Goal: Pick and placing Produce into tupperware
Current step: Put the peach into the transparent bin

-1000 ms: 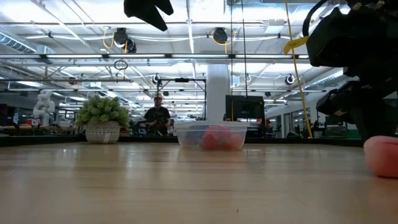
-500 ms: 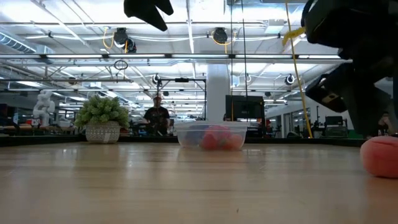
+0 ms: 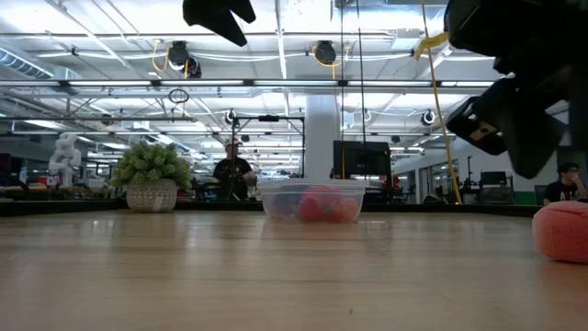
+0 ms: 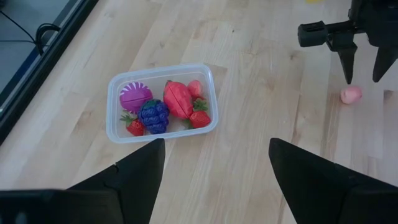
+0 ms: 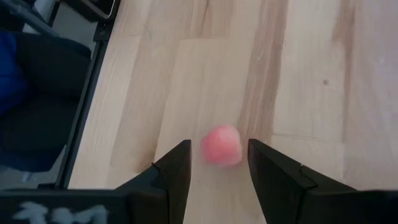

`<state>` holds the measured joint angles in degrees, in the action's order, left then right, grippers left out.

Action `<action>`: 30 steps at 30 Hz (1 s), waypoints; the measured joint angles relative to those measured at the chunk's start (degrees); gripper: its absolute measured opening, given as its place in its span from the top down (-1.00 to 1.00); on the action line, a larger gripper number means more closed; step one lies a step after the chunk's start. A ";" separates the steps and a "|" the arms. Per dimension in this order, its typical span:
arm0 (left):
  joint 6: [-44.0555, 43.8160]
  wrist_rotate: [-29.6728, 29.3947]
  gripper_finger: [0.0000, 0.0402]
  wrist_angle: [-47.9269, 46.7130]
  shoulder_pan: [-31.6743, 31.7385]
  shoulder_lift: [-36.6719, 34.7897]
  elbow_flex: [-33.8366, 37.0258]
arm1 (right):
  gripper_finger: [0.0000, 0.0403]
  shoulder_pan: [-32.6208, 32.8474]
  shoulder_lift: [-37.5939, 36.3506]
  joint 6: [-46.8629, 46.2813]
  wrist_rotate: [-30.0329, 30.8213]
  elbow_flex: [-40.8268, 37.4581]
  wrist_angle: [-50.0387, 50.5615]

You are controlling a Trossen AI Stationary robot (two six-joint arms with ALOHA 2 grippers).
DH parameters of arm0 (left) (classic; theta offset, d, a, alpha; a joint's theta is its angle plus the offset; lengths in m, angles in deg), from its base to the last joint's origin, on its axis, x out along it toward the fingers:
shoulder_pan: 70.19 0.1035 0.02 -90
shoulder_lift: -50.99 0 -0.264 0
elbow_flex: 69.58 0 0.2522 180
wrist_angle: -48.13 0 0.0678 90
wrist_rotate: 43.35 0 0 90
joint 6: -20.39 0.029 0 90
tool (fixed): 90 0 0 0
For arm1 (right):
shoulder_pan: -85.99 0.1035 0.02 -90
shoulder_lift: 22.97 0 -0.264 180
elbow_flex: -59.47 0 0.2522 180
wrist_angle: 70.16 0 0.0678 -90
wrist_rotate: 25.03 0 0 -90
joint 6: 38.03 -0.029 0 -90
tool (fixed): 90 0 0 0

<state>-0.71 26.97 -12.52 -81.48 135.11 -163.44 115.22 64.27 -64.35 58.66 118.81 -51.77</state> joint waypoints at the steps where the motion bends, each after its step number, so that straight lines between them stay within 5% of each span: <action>1: 0.16 0.00 -0.46 0.00 0.00 0.00 0.00 | 0.25 -0.30 0.00 -0.36 0.01 0.00 -0.15; 9: 0.28 0.00 -0.46 -0.02 0.00 0.00 0.00 | 0.22 -1.29 0.01 -2.98 -1.44 0.00 -0.62; 20: -0.04 0.00 -0.46 -0.02 0.00 0.00 0.00 | -0.09 -1.41 0.02 -3.22 -1.46 0.00 -3.37; 30: -0.11 0.00 -0.46 -0.02 0.00 0.00 0.00 | -0.07 -0.63 0.04 -1.12 -1.45 0.00 -2.66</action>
<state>-0.82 26.97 -12.54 -81.48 135.11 -163.44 114.59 64.32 -65.47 57.21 118.81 -54.42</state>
